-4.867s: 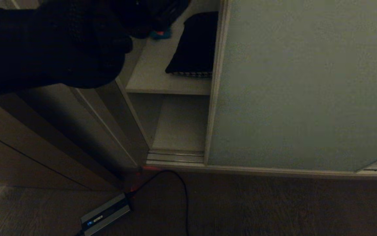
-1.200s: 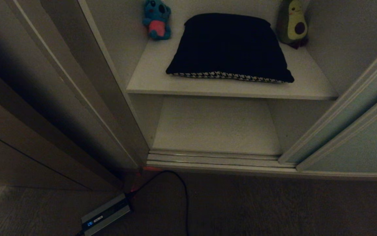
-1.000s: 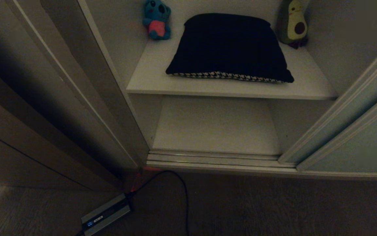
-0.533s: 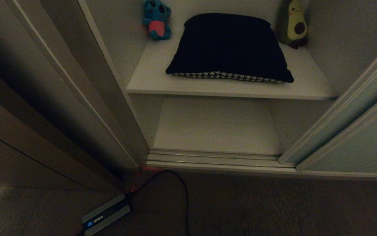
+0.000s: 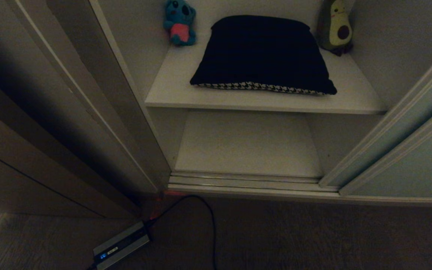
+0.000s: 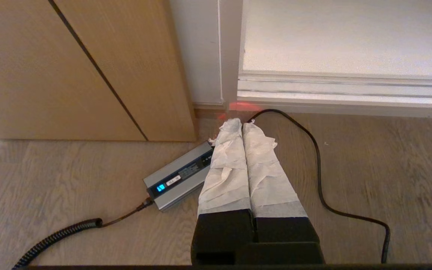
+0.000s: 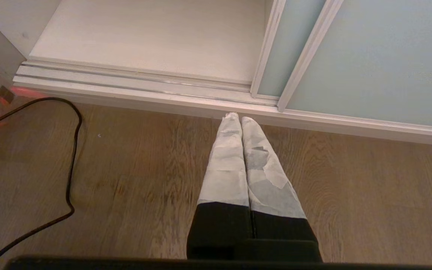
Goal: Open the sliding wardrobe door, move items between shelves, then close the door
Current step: Open the door
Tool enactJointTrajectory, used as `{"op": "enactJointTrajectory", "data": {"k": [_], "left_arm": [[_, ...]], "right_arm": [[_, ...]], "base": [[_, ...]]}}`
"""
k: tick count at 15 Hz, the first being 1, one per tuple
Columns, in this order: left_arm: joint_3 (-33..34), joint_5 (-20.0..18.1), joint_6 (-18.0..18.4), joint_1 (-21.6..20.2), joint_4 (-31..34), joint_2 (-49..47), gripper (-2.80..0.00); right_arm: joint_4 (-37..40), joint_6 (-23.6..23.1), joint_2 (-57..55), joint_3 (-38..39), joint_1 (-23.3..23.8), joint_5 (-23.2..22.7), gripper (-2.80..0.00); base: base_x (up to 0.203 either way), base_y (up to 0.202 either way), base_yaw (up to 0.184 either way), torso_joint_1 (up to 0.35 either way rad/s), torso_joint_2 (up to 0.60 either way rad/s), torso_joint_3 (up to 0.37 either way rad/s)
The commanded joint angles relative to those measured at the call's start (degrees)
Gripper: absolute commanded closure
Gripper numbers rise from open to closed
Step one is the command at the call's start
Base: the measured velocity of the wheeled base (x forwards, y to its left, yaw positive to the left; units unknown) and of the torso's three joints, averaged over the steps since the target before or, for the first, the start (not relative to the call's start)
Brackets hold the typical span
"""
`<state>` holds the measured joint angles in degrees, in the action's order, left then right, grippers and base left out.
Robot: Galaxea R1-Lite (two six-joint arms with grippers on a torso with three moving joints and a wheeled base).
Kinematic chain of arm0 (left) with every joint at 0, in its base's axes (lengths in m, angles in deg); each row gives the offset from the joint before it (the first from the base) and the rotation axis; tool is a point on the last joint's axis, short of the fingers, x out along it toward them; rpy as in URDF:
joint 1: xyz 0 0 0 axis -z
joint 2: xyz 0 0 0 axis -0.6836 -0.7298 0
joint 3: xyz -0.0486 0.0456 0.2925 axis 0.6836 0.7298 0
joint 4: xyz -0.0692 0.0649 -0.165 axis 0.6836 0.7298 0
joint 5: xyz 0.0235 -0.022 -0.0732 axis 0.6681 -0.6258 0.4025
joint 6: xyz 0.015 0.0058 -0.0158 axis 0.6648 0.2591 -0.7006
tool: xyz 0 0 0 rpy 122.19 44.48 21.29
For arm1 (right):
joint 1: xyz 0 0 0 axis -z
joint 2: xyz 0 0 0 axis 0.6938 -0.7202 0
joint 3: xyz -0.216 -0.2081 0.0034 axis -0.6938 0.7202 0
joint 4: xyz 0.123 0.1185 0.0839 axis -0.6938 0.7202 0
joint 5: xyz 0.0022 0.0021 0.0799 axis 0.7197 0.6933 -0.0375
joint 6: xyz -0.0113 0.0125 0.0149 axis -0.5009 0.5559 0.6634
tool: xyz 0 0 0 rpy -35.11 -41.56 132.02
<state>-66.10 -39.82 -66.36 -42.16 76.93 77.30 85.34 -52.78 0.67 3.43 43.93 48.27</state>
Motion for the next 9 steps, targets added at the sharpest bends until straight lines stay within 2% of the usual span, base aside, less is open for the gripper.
{"op": "enactJointTrajectory", "data": {"k": [1,3,6,9], "left_arm": [[0.0,0.0,0.0,0.0,0.0,-0.1,0.0],[0.0,0.0,0.1,0.0,0.0,-0.1,0.0],[0.0,0.0,0.1,0.0,0.1,-0.2,0.0],[-0.4,0.0,0.9,0.0,1.0,-0.2,0.0]], "right_arm": [[0.1,0.0,0.0,0.2,0.0,0.0,0.0],[1.4,-0.6,0.1,-0.3,0.0,-0.1,0.0],[3.1,-5.2,0.1,-0.7,0.1,-1.0,0.0],[5.7,-5.3,-0.7,-1.7,0.1,-0.7,0.0]], "base": [[0.0,0.0,0.0,0.0,0.0,0.0],[0.0,0.0,0.0,0.0,0.0,0.0],[0.0,0.0,0.0,0.0,0.0,0.0],[0.0,0.0,0.0,0.0,0.0,0.0]]}}
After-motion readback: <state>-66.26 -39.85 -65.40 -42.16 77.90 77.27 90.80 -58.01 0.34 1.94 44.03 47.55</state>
